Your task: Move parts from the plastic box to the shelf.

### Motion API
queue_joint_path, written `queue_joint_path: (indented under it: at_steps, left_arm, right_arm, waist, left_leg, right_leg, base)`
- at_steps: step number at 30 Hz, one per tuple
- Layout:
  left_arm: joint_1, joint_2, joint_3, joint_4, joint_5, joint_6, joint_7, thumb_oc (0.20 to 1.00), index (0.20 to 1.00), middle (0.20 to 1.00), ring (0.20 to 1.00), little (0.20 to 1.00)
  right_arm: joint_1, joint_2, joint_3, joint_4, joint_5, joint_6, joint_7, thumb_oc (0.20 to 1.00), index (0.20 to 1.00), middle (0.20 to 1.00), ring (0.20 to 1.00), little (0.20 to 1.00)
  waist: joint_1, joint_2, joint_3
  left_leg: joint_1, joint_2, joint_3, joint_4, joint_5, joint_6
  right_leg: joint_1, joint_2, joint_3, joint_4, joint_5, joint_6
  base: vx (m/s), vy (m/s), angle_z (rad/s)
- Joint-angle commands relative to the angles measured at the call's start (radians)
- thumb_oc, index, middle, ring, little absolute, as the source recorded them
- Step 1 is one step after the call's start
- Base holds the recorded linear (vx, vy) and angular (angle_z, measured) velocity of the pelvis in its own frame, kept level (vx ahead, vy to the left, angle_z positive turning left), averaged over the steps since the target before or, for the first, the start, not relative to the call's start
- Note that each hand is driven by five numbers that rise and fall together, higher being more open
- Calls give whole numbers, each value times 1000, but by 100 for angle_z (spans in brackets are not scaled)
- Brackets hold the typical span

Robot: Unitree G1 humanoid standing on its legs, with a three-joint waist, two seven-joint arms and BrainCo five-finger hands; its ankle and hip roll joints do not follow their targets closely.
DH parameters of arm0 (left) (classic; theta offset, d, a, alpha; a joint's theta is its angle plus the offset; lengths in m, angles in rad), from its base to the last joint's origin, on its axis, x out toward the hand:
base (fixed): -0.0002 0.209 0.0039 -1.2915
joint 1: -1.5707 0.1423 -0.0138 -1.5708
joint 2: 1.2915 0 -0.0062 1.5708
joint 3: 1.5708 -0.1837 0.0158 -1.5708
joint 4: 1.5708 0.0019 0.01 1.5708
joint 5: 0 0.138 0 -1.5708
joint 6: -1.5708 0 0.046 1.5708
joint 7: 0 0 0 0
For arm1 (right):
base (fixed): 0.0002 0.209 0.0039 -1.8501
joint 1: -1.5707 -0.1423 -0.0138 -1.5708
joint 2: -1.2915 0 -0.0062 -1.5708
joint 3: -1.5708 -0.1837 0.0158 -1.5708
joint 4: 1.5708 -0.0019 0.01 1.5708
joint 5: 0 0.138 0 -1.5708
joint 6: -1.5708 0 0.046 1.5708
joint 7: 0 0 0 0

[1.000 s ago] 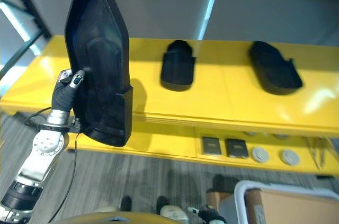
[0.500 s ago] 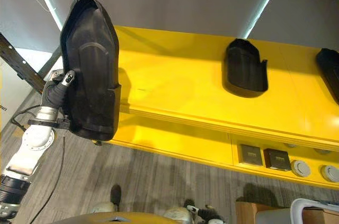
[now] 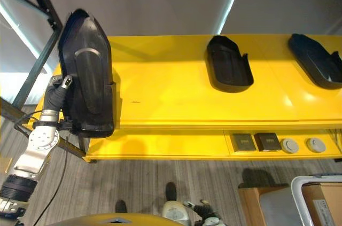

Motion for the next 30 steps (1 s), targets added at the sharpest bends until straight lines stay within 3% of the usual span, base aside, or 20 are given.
queue_joint_path:
  at_steps: [1,10,12,30]
  left_arm:
    - [-172,68,29,37,-63,-26,12,200,200,200,200,200]
    - [-461,243,-53,390,-132,37,29,200,200,200,200,200]
    - [-473,241,-56,408,-216,26,9,200,200,200,200,200]
    - [-570,371,-141,442,-207,69,-26,200,200,200,200,200]
  right_arm:
    - [1,12,-53,65,54,12,-9,1000,1000,1000,1000,1000]
    - [-65,14,98,-50,5,-7,38,1000,1000,1000,1000,1000]
    - [-88,14,138,-52,-26,0,38,1000,1000,1000,1000,1000]
    - [-148,-14,169,-68,-26,14,36,1000,1000,1000,1000,1000]
  waist:
    - [-25,4,-2]
    - [-66,0,67]
    - [-59,-2,82]
    - [-21,20,172]
  left_leg:
    - [-63,76,-42,-6,26,-59]
    - [-142,96,7,-6,55,-71]
    - [-156,99,5,-6,61,-74]
    - [-239,97,-19,-6,93,-86]
  right_leg:
    - [43,-49,-2,1,-112,55]
    - [-80,-31,61,1,-60,60]
    - [-95,-29,61,1,-55,59]
    - [-163,-32,52,1,-34,64]
  base:
    - [50,-9,0]
    - [-61,-27,-23]
    - [-41,-33,-20]
    - [-8,-18,2]
